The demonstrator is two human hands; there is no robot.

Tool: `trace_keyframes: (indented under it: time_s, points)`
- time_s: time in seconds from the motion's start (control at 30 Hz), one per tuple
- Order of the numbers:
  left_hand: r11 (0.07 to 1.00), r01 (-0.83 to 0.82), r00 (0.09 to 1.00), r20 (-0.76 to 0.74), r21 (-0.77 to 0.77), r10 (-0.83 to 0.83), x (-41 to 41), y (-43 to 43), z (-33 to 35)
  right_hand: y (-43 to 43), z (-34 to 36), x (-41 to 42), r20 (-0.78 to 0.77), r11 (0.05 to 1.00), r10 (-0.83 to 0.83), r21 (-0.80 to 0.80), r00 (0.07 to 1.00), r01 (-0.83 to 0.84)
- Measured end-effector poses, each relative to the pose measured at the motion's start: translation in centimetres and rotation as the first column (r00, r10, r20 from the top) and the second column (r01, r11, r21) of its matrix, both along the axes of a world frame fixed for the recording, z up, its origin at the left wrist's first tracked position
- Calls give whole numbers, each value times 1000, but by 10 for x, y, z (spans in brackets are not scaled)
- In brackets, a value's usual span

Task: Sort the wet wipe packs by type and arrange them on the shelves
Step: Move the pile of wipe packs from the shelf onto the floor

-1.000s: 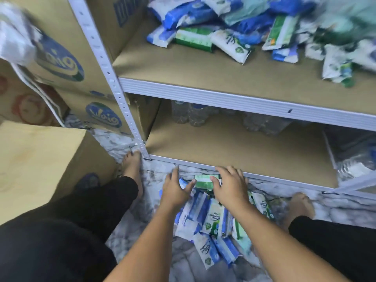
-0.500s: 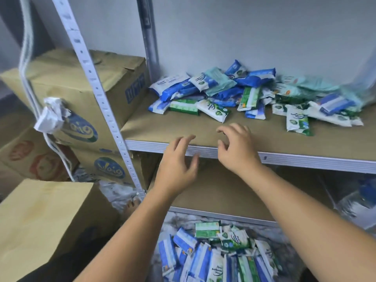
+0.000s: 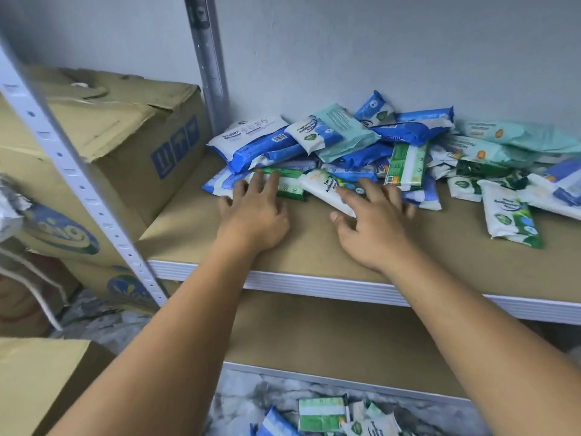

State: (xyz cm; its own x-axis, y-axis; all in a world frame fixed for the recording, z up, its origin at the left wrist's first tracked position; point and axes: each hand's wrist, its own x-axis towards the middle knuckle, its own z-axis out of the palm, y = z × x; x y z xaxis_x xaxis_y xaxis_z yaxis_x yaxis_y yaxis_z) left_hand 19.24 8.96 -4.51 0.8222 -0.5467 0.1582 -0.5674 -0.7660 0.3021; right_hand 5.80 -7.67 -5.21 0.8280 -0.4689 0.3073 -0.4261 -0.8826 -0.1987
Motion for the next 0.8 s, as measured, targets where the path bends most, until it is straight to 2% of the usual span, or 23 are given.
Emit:
trace_keyframes:
  time_s: [0.13, 0.2, 0.3, 0.43, 0.53, 0.6, 0.7, 0.8]
  points:
    - [997, -74, 992, 101, -25, 76, 2, -3, -3, 2, 2, -3, 136, 993, -80, -76, 988, 91]
    - [997, -78, 988, 133, -24, 80, 1, -3, -4, 4, 4, -5, 139, 991, -114, -58, 984, 123]
    - [991, -86, 987, 128, -100, 99, 1, -2, -3, 5, 8, -9, 158, 990, -137, -6, 978, 139]
    - [984, -71, 988, 127, -164, 92, -3, 2, 0, 6, 11, -11, 76, 985, -172, 9, 982, 172]
    - [982, -37, 997, 63, -184, 49, -6, 6, 2, 8, 15, -15, 61, 978, -208, 28, 976, 206]
    - [979, -45, 999, 9, -197, 47, -13, 11, 5, 13, 17, -21, 48, 979, -197, 63, 979, 194]
    - [986, -97, 995, 5, -134, 98, -37, 22, 8, 26, 20, -42, 26, 978, -161, 138, 987, 156]
    - [973, -108, 994, 7, -202, 112, -72, 38, 5, 44, 18, -75, 45, 983, -133, 137, 990, 126]
